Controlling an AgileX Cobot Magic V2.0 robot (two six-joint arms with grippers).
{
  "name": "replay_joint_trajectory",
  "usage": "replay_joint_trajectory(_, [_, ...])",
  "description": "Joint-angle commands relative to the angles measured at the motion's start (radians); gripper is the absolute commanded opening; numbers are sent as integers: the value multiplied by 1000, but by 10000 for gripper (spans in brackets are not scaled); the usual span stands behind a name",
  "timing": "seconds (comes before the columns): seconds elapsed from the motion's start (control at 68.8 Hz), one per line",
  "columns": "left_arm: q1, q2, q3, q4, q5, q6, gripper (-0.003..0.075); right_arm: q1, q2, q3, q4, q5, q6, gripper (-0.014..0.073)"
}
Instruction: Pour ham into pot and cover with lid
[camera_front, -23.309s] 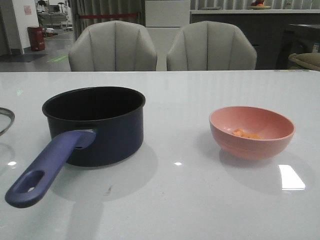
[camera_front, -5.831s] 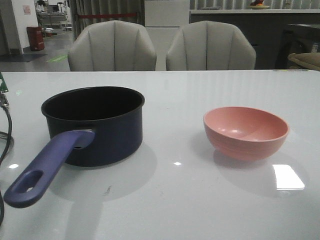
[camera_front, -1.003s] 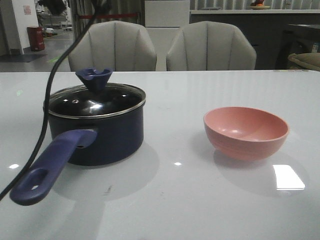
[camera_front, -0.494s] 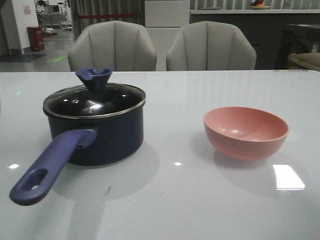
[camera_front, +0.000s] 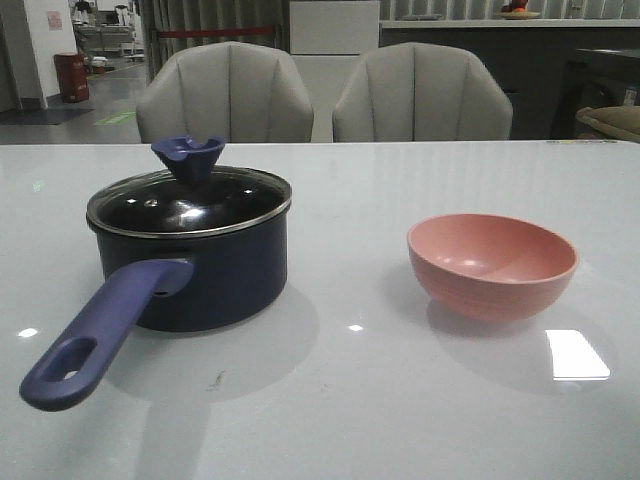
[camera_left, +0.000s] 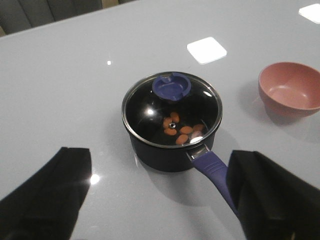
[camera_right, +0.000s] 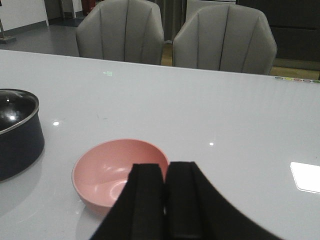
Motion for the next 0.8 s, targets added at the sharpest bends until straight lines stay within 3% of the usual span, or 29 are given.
replay_joint_trajectory(0.0, [-9,-122,63,0,-133,-2,583,1,3,-28,2,-88,-8,139])
replay_joint_trajectory(0.262, [-9,-472,298,17,-233,-2,583,1,3,-28,2,-88,-8,139])
replay_joint_trajectory(0.538, [-9,-558,437,17,-276,-2,573,1,3,-28,2,-88,-8,139])
replay_joint_trajectory(0.654, [-9,-558,461,19,-276,-2,424,1,3,-28,2,-88,-8,139])
replay_joint_trajectory(0.669, [-9,-558,463,19,-274,-2,349,1,3,-28,2,-88,-8,139])
replay_joint_trajectory(0.683, [-9,-558,463,19,-274,-2,349,1,3,-28,2,-88,-8,139])
replay_joint_trajectory(0.698, [-9,-558,463,19,-274,-2,287,1,3,-28,2,-88,-8,139])
replay_joint_trajectory(0.785, [-9,-558,463,19,-283,-2,99,1,3,-28,2,-88,-8,139])
